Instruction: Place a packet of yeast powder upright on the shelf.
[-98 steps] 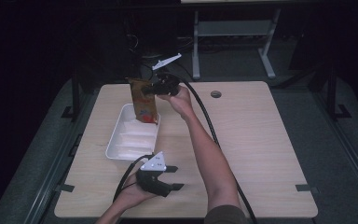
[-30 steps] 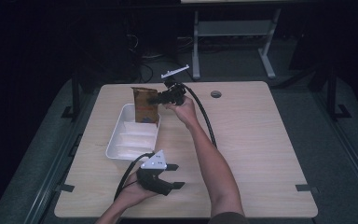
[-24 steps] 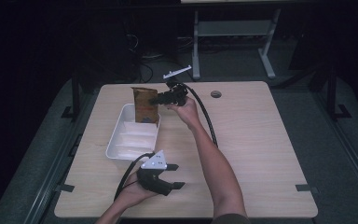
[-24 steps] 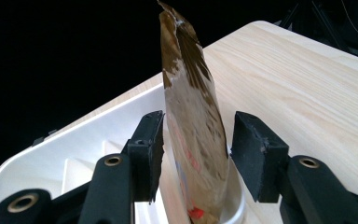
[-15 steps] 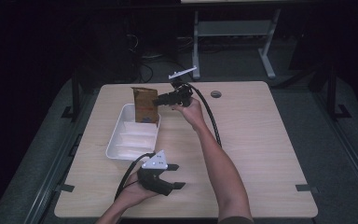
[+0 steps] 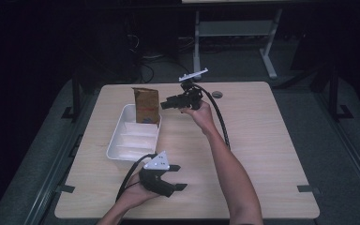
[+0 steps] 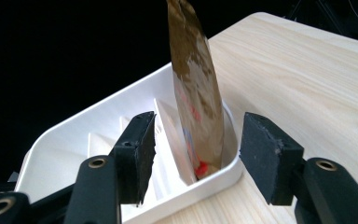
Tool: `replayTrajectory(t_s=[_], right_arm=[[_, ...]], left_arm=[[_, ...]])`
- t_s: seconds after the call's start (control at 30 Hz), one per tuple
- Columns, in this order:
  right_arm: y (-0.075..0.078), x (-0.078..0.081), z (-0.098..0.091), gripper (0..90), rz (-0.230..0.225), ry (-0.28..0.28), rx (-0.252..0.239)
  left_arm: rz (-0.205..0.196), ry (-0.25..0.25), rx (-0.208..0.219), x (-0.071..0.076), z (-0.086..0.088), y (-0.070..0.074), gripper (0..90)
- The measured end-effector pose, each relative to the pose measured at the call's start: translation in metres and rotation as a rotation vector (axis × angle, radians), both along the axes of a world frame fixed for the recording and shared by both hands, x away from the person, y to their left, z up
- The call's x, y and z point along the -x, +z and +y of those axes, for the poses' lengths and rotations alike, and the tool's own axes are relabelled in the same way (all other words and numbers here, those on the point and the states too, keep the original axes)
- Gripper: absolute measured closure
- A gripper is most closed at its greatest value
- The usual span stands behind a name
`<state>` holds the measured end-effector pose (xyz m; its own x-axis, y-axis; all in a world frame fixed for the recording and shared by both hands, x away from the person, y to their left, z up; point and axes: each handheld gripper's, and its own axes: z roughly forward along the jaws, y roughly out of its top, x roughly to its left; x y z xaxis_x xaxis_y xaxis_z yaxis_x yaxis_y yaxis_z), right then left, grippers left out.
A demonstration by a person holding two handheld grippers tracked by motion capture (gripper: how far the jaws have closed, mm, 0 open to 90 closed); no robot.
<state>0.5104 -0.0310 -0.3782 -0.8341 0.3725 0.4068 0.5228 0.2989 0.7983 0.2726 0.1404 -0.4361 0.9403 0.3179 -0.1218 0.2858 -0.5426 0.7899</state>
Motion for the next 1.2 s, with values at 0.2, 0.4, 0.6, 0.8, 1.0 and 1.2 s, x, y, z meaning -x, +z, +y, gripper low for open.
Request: replayTrajectory(t_s=[0.2, 0.4, 0.6, 0.8, 1.0, 1.2], right_arm=[[-0.003, 0.008, -0.013, 43.2, 0.012, -0.003, 0.004], [-0.004, 0.015, -0.029, 41.9, 0.015, -0.013, 0.001], [-0.005, 0.023, -0.044, 41.3, 0.019, -0.022, -0.002], [-0.003, 0.033, -0.061, 39.4, 0.024, -0.024, 0.01], [-0.002, 0.042, -0.077, 39.4, 0.011, -0.045, -0.004], [-0.003, 0.049, -0.087, 38.2, 0.022, -0.045, -0.007]], left_arm=[[0.0, -0.003, -0.002, 0.0, -0.002, 0.0, 30.2], [-0.004, 0.005, 0.003, 0.0, 0.0, 0.0, 29.9], [0.0, 0.005, 0.0, -0.001, 0.0, 0.0, 29.9], [0.0, 0.005, -0.002, -0.001, 0.0, -0.001, 29.7], [0.005, 0.001, -0.006, -0.001, -0.001, -0.002, 29.7], [0.006, 0.002, -0.006, -0.001, 0.0, -0.002, 29.6]])
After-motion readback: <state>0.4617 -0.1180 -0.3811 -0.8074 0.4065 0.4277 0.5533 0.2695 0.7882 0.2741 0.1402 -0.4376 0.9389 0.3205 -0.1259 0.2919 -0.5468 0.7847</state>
